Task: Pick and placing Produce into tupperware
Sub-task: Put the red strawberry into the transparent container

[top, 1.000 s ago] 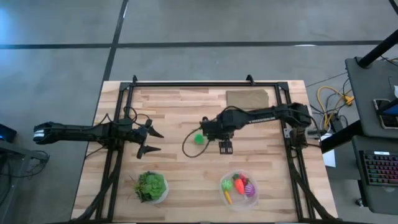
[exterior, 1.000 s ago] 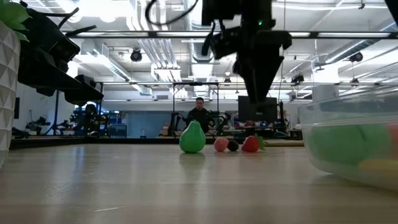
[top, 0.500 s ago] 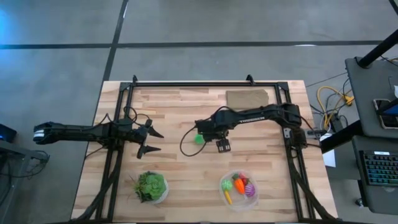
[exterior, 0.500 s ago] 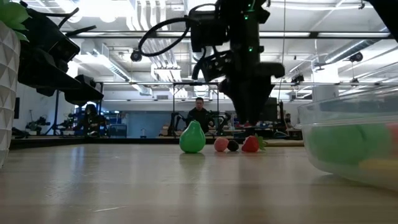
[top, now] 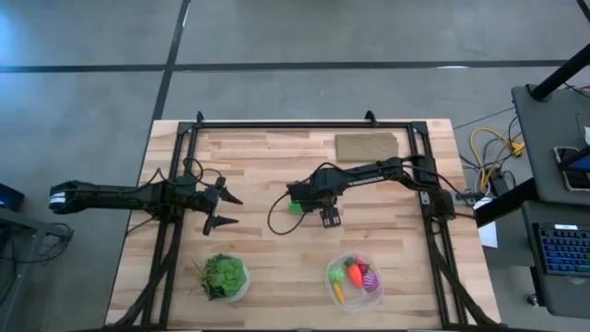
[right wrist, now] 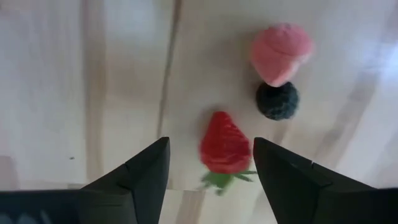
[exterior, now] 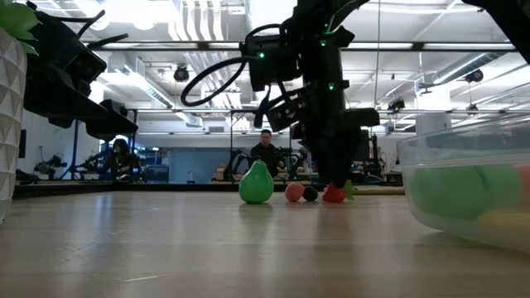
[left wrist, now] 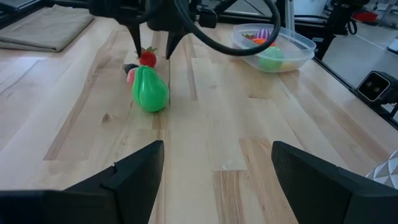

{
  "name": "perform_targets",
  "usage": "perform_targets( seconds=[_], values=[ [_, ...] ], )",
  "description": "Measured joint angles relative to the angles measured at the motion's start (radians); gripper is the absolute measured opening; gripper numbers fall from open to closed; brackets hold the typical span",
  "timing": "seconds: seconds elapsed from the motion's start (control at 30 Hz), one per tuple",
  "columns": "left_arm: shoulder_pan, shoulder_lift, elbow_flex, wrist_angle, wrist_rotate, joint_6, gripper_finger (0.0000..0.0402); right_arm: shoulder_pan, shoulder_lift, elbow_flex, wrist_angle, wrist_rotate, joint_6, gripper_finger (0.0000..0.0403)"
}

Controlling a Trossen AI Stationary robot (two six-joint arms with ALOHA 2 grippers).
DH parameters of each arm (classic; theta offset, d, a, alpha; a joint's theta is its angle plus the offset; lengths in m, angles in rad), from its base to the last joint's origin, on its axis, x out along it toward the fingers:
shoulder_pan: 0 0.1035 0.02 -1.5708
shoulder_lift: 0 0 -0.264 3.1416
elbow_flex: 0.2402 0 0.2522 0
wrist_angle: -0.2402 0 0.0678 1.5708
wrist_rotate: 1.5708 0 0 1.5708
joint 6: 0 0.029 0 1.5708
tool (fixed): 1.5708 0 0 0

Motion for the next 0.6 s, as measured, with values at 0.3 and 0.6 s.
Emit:
perform_targets(
  seconds=[0.3,0.6],
  values=[
    [0.000,0.000,0.000,0.000,0.000,0.000,0.0283,0.000,0.000,-0.023,0.005,0.059,0.034,0.0223],
    [0.000,0.000,0.000,0.000,0.000,0.000,0.0283,0.000,0.000,-0.069,0.018,0.053,0.040,0.0223]
  ],
)
